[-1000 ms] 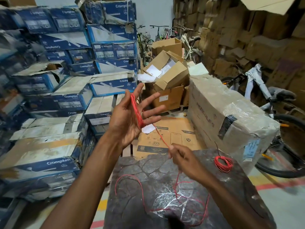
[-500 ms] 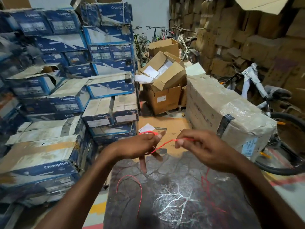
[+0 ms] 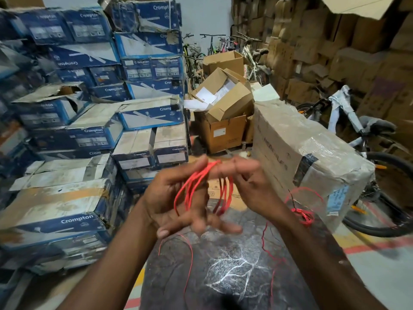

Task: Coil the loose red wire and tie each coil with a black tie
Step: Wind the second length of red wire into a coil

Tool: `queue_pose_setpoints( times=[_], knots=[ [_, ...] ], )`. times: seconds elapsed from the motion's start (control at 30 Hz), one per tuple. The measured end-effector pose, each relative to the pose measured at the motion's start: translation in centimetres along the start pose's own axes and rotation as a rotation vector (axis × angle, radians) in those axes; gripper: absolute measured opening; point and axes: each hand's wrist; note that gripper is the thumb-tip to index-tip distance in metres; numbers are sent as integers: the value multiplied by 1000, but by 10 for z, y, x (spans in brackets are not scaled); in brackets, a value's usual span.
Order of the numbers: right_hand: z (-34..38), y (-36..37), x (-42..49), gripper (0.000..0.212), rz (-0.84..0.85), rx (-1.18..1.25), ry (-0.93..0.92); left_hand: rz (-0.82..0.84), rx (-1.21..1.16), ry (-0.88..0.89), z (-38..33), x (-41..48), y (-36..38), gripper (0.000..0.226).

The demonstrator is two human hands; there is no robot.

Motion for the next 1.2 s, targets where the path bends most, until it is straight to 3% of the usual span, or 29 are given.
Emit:
queue_pose_setpoints(
  times=[0.17, 0.23, 0.3, 0.37, 0.43, 0.5, 0.57, 0.73, 0.8, 0.87, 0.97, 1.1, 1.2],
  knots=[
    [-16, 23, -23, 52, 66, 91, 137, -282, -5, 289, -28, 19, 1, 59],
    [-15, 26, -36, 53, 101, 79, 177, -589, 172, 336, -37, 22, -6, 56],
    [-13, 26, -49, 49, 178, 73, 196, -885, 386, 332, -44, 23, -15, 51],
    [-9, 24, -58, 50, 264, 12, 205, -1023, 570, 281, -47, 23, -24, 47],
    [-3, 17, -62, 45, 312, -19, 210, -1135, 822, 110, -44, 23, -29, 45],
    [6, 4, -60, 34, 351, -61, 207, -1148, 1211, -134, -34, 21, -35, 49],
    [16, -9, -56, 22, 389, -149, 182, -1028, 1543, -322, -22, 18, -41, 54],
    [38, -46, -43, 16, 407, -360, 131, -836, 1723, -656, -10, 12, -34, 54],
    [48, -62, -37, 15, 429, -347, 131, -819, 1655, -740, -9, 7, -25, 56],
    [56, -75, -31, 12, 443, -304, 106, -783, 1340, -781, -10, 6, -16, 54],
    [68, -84, -22, 18, 466, -233, 69, -547, 839, -811, -14, 7, -4, 54],
    [65, -89, -8, 25, 431, -134, 42, -244, 346, -641, -12, 5, 13, 62],
    [59, -86, -1, 29, 438, -8, 74, -79, 142, -524, -4, 6, 20, 65]
  ],
)
Point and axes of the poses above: each hand's wrist, its own x-axis towards the middle knuckle, its own y-axis out of the palm, z = x × y, and after that the axes turned 3 degrees about x, right-handed
